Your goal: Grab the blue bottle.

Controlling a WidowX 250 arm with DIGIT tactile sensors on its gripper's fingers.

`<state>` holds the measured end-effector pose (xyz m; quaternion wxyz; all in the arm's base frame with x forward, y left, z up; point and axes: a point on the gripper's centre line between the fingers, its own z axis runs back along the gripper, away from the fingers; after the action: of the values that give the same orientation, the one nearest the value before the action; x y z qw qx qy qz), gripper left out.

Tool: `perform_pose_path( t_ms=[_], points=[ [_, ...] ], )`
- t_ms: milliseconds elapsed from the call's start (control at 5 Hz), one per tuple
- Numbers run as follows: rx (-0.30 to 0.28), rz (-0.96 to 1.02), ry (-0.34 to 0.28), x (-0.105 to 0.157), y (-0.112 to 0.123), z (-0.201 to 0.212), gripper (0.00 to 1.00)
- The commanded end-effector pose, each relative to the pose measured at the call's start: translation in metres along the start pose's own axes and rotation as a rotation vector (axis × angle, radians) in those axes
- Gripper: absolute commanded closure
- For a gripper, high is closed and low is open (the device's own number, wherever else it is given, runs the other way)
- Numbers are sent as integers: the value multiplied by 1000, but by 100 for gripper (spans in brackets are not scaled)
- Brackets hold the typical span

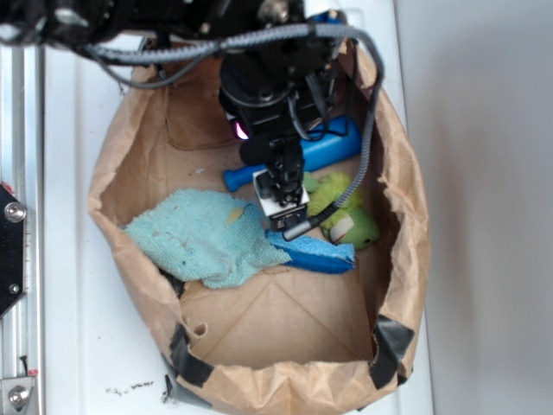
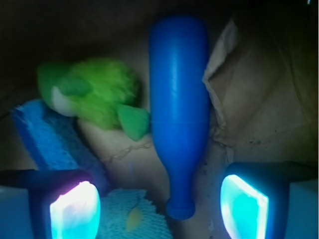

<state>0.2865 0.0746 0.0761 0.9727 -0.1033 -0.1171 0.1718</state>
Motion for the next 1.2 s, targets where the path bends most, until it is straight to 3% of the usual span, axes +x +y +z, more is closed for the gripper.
perform_pose_path(
  t_ms=[0,400,1000],
  points=[
    [66,29,-114,13,-12,6,0],
    [147,36,-136,5,-18,-11,0],
    [201,-34,-174,-18,-33,-23,0]
  ],
)
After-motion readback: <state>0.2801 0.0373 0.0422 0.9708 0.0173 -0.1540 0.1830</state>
